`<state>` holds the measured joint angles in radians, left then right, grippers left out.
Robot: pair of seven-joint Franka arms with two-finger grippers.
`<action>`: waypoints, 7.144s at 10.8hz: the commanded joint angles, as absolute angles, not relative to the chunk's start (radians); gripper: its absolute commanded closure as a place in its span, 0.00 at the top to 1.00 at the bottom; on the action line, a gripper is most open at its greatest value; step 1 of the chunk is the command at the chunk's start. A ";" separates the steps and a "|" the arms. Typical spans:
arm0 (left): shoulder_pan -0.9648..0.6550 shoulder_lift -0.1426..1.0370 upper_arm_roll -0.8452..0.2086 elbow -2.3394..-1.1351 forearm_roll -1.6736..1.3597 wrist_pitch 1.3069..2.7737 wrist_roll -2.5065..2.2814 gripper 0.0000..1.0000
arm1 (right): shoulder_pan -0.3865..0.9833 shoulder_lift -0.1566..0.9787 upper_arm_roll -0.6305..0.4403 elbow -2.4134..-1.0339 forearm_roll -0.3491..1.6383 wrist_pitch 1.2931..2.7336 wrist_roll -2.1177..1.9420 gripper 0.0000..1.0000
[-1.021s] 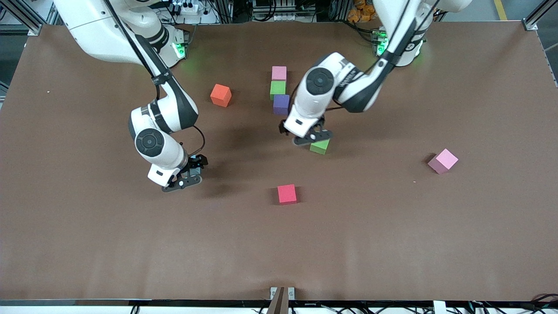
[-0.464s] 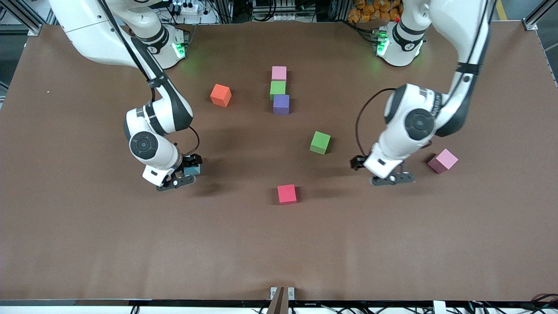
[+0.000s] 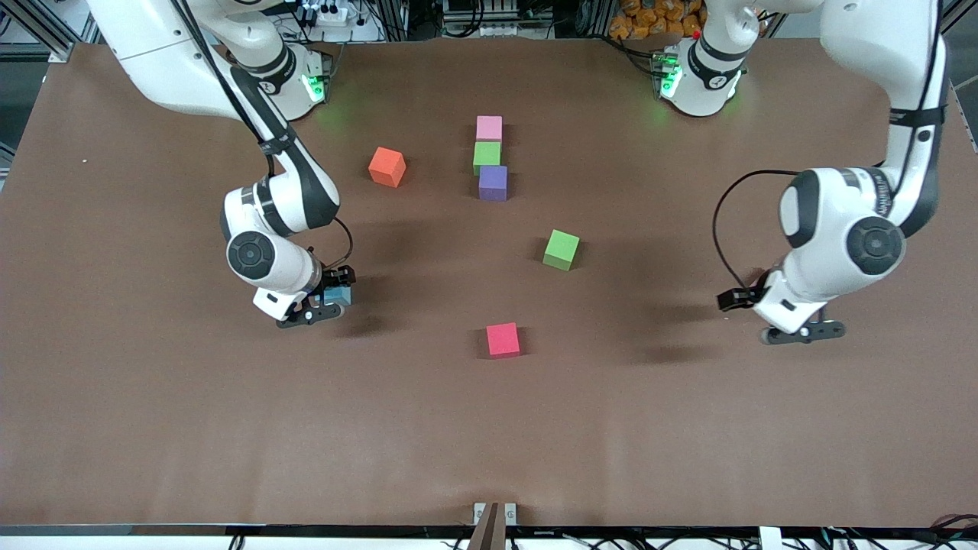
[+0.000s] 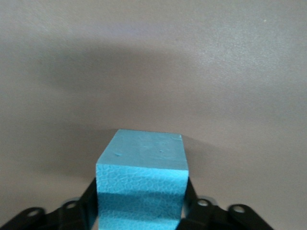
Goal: Arrange blocks into number 1
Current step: 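Carry cyan with the right gripper while the left gripper grasps pink block, then place cyan below purple with the right gripper while the left gripper carries pink, then set pink below cyan with the left gripper while the right gripper withdraws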
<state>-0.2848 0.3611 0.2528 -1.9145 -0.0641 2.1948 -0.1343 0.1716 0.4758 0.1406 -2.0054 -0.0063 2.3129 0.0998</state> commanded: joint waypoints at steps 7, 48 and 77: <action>-0.258 0.439 0.379 -1.946 -0.074 2.281 -0.335 1.00 | 0.417 0.453 0.152 -1.934 0.021 2.312 0.473 0.00; -0.438 0.336 0.187 -1.732 -0.121 1.885 -0.491 0.00 | 0.444 0.456 0.138 -1.848 0.078 2.244 0.651 1.00; -0.999 0.690 0.115 -1.580 -0.167 2.181 -0.690 0.00 | 0.061 -0.066 0.098 -1.686 -0.005 1.602 -0.006 1.00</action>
